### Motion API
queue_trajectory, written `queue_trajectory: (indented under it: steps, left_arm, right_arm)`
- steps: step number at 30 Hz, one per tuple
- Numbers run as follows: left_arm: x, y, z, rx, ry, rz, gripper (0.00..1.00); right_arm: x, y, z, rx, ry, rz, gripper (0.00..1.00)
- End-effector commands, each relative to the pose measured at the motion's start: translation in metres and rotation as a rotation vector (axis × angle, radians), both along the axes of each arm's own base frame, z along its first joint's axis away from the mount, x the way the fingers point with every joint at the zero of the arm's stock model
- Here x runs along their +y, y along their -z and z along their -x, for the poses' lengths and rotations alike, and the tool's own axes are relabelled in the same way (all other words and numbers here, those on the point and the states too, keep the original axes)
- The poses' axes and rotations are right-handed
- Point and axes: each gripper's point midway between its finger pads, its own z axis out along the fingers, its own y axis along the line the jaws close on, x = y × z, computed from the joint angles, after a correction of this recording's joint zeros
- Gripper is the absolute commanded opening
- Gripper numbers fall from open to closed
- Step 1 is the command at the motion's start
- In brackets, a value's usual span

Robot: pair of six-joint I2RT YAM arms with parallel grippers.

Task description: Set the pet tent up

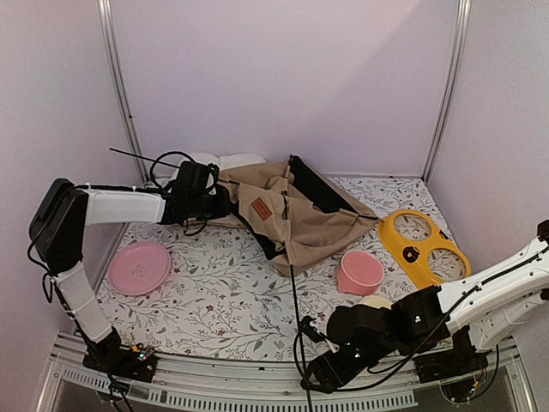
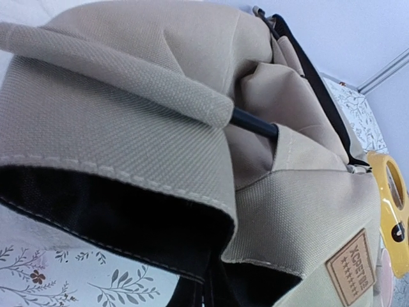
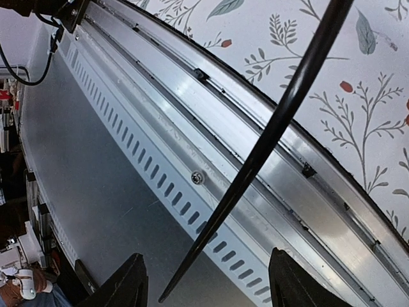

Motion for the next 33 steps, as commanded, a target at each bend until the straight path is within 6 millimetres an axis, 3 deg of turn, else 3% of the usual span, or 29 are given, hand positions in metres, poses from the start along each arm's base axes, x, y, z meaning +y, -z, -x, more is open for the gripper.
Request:
queue_trajectory:
  steps: [1, 6, 13, 21, 26, 30, 33]
  left_arm:
    - [0.000, -0.006, -0.012, -0.030, 0.001, -0.005, 0.00]
    - [-0.002, -0.007, -0.012, -0.034, 0.007, 0.002, 0.00]
    - [-0.002, -0.008, -0.013, -0.036, 0.008, 0.003, 0.00]
    - [-0.003, -0.010, -0.017, -0.041, 0.008, 0.005, 0.00]
    - [-0.004, -0.011, -0.018, -0.044, 0.008, 0.003, 0.00]
    - [-0.004, -0.014, -0.017, -0.048, 0.015, 0.002, 0.00]
    - [-0.005, -0.017, -0.014, -0.057, 0.032, 0.006, 0.03]
  right_arm:
    - [0.002, 0.011, 0.022, 0.047, -0.005, 0.013, 0.65]
    - [0.003, 0.020, 0.041, 0.071, -0.022, 0.046, 0.57]
    - [0.015, 0.030, 0.049, 0.108, -0.027, 0.037, 0.49]
    - [0.015, 0.036, 0.060, 0.159, -0.040, 0.026, 0.41]
    - [0.016, 0.027, 0.059, 0.150, -0.047, 0.003, 0.23]
    - [0.017, 0.012, 0.048, 0.110, -0.035, -0.035, 0.00]
    - [0.020, -0.003, 0.036, 0.076, -0.027, -0.081, 0.00]
